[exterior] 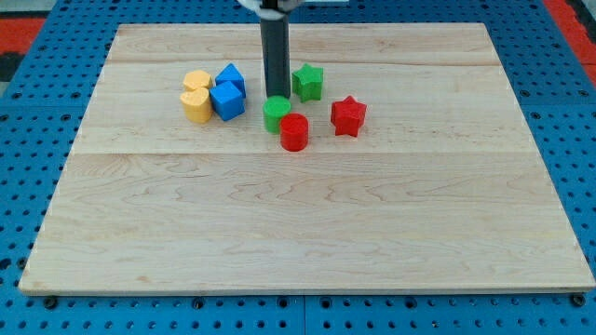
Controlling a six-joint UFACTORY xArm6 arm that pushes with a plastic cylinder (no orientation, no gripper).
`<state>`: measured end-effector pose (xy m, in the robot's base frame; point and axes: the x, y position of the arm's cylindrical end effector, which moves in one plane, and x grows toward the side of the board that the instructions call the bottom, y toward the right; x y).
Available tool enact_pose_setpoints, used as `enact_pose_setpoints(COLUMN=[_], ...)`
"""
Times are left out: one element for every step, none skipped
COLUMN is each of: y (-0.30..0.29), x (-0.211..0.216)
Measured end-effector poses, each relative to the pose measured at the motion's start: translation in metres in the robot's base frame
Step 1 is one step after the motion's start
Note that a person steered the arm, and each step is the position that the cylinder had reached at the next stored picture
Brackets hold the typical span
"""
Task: Push the green star above the red star
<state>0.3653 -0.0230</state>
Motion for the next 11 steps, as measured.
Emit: enact_pose_setpoints(y=[0.019,-0.027,-0.022,-0.018,0.028,0.078,0.084,0.148,0.151,0.163,0.117], x=[0.017,-0.004,-0.024,-0.053,-0.055,-0.055,-0.091,-0.040,0.008,0.009,0.012])
